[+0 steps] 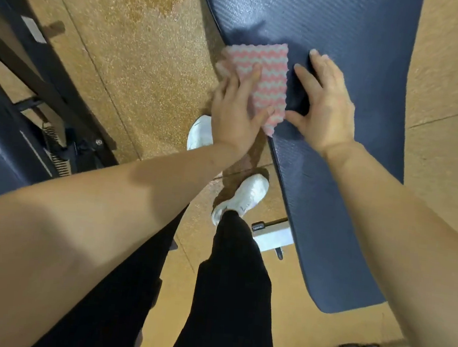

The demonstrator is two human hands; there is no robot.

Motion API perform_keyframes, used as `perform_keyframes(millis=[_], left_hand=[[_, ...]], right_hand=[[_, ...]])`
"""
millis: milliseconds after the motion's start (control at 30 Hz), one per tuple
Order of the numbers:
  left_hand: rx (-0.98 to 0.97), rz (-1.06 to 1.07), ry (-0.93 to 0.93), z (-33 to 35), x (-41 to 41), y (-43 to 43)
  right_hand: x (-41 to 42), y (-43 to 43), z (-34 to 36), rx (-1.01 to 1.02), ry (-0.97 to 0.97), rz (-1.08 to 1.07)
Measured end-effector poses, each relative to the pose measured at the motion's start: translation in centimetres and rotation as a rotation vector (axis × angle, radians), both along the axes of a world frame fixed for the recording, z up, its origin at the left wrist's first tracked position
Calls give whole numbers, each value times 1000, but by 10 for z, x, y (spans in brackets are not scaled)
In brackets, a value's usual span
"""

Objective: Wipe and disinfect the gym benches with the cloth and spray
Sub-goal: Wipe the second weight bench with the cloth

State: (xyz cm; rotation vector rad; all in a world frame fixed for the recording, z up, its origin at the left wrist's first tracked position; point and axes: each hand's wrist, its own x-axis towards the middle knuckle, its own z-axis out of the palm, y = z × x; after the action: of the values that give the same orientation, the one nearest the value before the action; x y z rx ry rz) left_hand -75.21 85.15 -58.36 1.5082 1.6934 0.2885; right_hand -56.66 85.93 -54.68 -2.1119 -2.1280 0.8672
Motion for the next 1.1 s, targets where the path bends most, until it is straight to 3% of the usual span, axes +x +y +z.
perform_keyframes(millis=[200,433,733,900,1100], left_hand=[[-24,16,-185,-1,18,-40],[-65,10,-180,13,51,-109],[-107,-137,-139,20,69,-200],[-119,-226,-53,28,85,-260],[-188,-368,-95,29,93,-323]], right_hand=[[3,-67,10,136,26,-301],[24,-222,28,45,28,-521],[41,-386,24,-114,-135,-663],[42,-428,8,-202,-148,-584],[48,-442,8,-91,82,-758]])
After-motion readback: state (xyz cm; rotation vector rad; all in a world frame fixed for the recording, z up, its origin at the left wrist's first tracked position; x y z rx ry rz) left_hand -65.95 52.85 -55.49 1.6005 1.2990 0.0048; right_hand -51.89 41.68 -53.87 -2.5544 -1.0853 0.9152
